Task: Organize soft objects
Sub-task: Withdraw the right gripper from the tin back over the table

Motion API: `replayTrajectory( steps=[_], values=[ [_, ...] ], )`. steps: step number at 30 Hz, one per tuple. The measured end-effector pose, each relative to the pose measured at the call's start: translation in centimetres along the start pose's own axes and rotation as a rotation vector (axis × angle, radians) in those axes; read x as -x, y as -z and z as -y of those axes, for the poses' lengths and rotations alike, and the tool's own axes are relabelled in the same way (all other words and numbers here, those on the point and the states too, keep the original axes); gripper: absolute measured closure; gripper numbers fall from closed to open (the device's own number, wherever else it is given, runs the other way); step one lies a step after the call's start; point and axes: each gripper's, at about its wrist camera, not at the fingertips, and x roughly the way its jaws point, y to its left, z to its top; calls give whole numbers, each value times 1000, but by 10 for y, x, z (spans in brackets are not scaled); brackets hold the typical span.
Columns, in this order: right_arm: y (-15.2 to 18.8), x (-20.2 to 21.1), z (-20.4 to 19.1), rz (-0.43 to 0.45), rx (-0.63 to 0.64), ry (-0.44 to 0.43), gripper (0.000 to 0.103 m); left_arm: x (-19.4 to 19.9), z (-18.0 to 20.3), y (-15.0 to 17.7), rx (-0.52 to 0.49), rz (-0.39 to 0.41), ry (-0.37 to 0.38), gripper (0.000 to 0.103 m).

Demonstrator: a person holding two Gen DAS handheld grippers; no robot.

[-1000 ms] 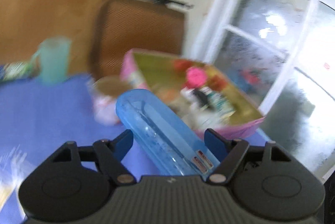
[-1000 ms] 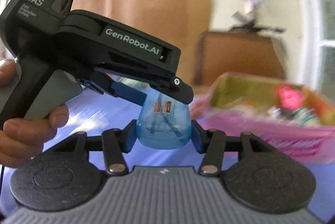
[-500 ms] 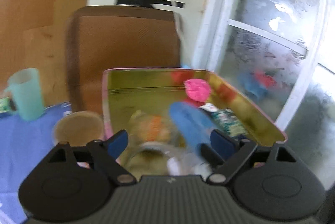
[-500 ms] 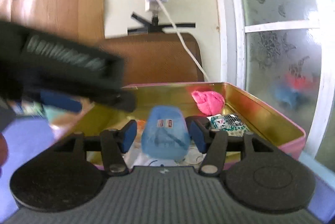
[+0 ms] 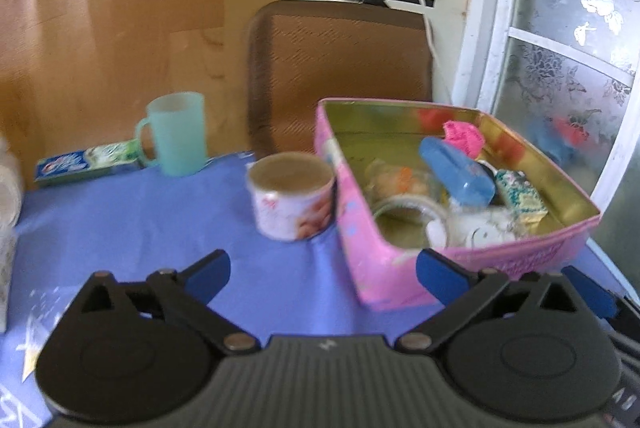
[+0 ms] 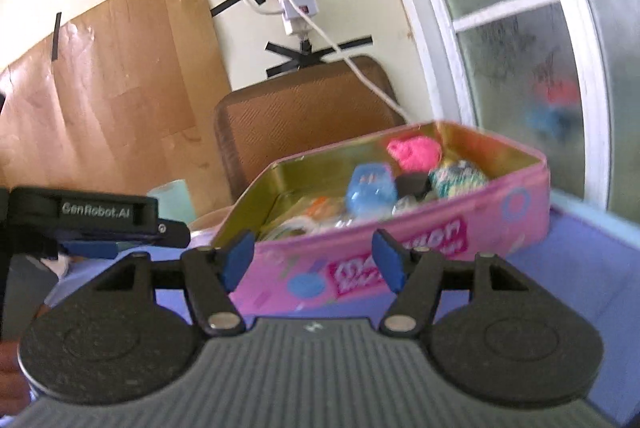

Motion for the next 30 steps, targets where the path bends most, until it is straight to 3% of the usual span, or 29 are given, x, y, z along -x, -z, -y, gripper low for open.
replayTrajectory(
  steps=[16,23,30],
  values=[
    [9,18,-34,-86,-88,-84,28,42,-26,38,11,-11,-34,0],
    [11,24,-41,-97,-127,-89,14,54,-33,49,17,0,-28,0],
    [11,27,-48,-103,-134,-74,11,62,-41,57,19,29,-57,0]
  ],
)
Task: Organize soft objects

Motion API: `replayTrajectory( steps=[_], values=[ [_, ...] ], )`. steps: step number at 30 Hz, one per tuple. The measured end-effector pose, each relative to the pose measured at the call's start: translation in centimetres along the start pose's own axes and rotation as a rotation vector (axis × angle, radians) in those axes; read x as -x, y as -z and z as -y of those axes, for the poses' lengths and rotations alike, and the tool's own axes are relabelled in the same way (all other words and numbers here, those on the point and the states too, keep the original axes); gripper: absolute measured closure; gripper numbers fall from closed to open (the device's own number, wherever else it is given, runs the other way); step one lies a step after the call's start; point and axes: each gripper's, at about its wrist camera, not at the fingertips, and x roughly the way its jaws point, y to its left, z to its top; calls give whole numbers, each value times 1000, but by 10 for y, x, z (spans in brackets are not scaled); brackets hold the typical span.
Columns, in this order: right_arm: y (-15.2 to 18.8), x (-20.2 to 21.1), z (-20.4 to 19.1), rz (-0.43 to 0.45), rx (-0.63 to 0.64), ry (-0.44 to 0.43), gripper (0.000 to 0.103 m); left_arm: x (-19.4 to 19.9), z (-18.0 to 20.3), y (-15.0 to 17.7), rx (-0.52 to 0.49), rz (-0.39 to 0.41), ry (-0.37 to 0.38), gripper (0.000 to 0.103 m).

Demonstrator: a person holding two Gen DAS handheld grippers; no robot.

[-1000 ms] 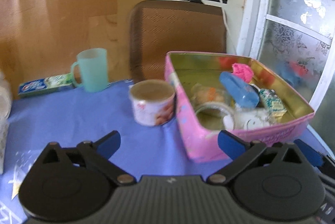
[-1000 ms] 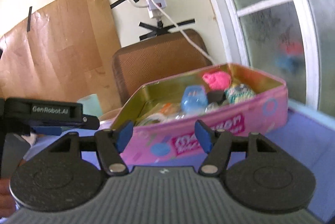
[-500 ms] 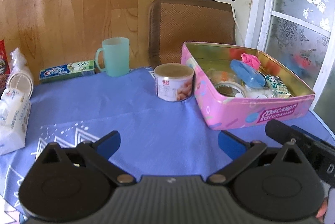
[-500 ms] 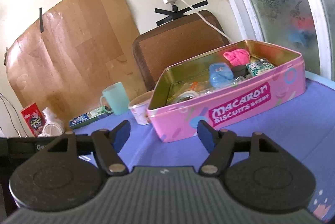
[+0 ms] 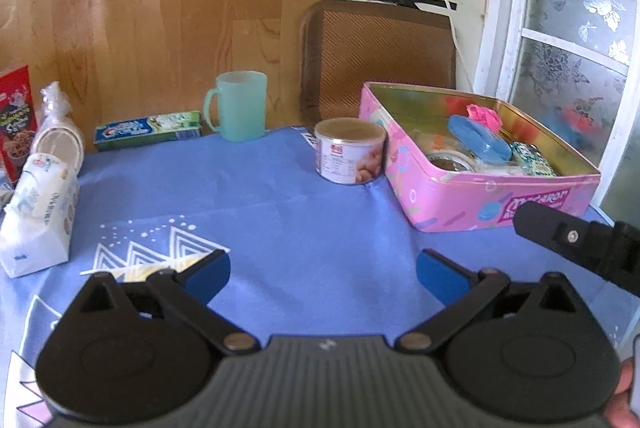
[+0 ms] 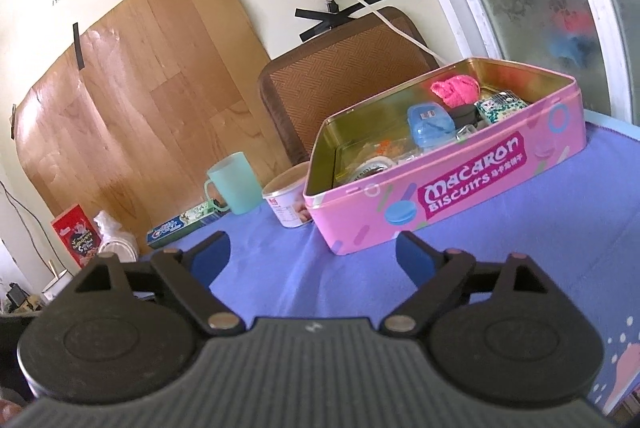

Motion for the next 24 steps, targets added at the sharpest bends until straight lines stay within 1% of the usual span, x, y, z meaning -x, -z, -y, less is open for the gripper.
replayTrajectory(
  steps=[14,24],
  values=[
    [4,-2,-17,2,43,-7,11,4,-14,1,29,25,-30,0],
    [7,-7,-16,-13,39,-7,11,2,-14,2,14,43,-67,0]
  ],
)
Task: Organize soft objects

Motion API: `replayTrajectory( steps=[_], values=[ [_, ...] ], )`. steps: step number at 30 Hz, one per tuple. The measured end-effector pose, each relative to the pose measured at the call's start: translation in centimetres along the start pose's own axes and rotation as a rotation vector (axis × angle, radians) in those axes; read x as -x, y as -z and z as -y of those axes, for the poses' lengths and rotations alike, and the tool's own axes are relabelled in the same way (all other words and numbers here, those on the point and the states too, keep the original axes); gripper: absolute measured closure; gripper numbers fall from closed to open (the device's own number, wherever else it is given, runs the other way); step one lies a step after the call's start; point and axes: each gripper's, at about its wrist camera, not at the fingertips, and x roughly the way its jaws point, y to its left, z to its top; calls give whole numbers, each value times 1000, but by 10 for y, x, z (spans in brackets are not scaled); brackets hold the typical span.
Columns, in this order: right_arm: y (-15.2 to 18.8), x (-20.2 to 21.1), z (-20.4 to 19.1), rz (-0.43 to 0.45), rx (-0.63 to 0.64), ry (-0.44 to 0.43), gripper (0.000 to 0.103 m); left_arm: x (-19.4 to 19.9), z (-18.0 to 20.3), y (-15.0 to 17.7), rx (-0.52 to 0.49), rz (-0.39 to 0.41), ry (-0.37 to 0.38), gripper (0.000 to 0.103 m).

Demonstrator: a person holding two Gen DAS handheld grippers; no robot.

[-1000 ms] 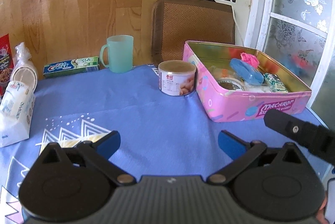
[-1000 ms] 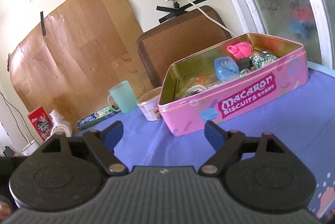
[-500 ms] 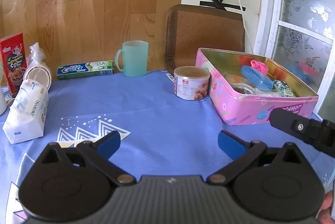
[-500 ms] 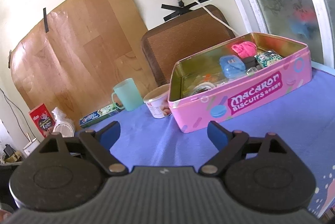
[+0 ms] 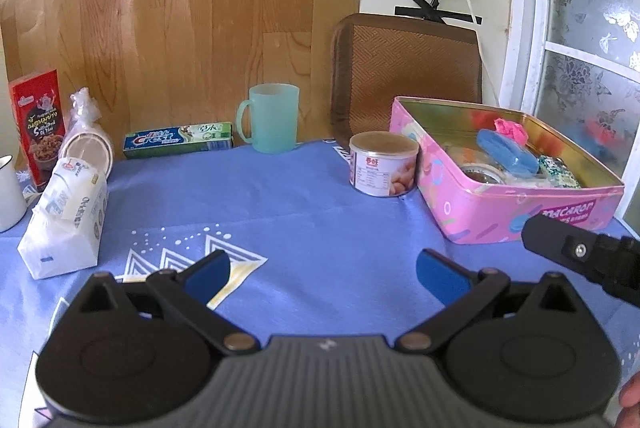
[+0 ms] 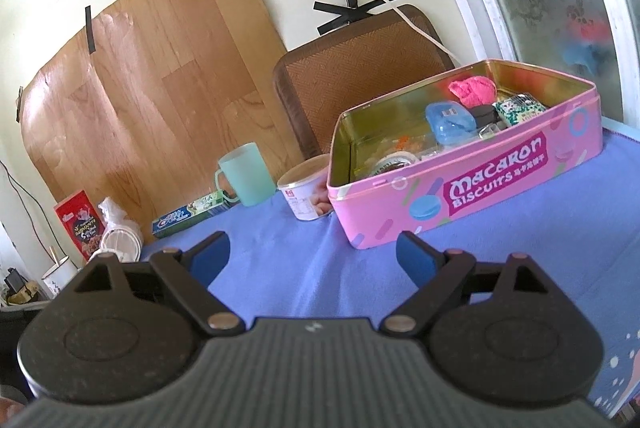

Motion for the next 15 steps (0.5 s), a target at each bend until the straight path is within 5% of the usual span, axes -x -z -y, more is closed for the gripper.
replayTrajectory(
  steps=[15],
  values=[
    [1,3,3,6,-17,2,11,1,-1,2,14,23,-32,0]
  ],
)
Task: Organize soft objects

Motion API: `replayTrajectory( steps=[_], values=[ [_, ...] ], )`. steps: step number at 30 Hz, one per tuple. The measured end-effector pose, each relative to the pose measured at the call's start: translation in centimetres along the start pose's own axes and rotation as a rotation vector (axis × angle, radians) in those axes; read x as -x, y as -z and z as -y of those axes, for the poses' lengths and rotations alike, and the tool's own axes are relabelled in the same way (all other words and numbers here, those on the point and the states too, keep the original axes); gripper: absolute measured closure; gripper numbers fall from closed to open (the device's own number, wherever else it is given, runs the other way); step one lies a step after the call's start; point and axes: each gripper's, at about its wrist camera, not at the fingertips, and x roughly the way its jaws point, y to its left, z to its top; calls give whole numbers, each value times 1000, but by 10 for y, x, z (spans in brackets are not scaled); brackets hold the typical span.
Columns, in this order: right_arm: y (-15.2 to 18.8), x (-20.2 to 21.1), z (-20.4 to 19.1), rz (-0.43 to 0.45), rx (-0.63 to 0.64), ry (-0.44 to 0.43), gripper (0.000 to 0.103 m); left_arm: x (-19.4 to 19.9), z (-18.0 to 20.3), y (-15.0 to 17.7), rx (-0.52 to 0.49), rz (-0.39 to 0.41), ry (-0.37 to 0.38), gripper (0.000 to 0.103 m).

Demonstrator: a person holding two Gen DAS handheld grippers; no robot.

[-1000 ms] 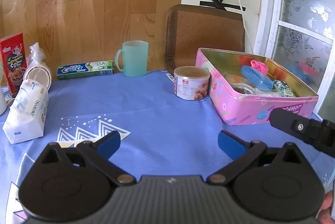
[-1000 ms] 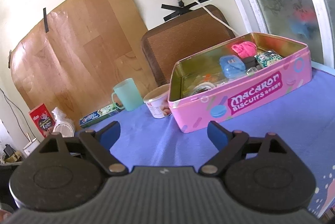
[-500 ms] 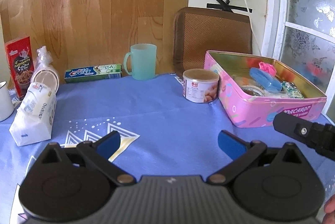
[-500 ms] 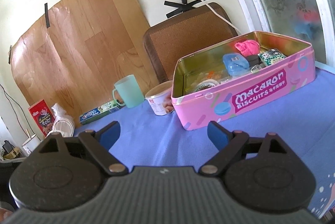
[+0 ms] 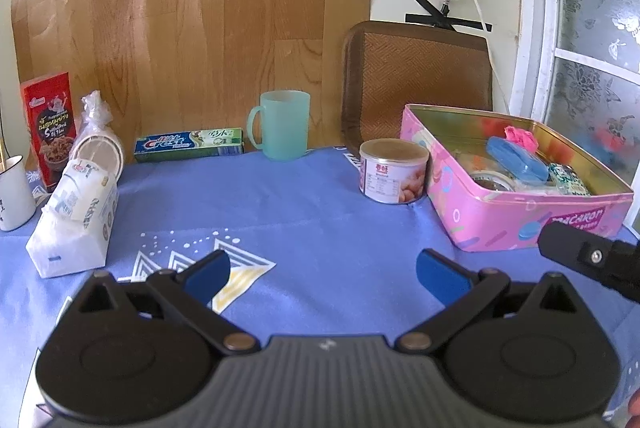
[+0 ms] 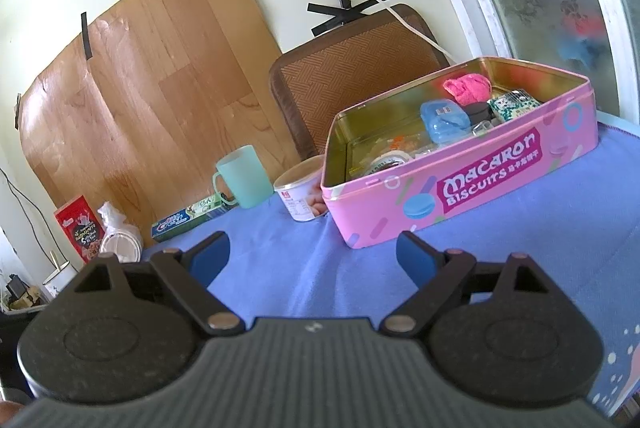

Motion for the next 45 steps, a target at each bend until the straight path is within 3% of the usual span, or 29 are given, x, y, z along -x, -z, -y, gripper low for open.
replayTrajectory(
  steps=[26,34,45],
  values=[
    [1,1,5,-8,-14,4,10,-9,3,2,-62,-85,-44,0],
    [1,1,5,-9,-15,3,10,-7,9,3,-106,-73,-60,0],
    [2,1,7,-9,-21,8,10,-8,6,2,-88,-77,-79,0]
  ],
)
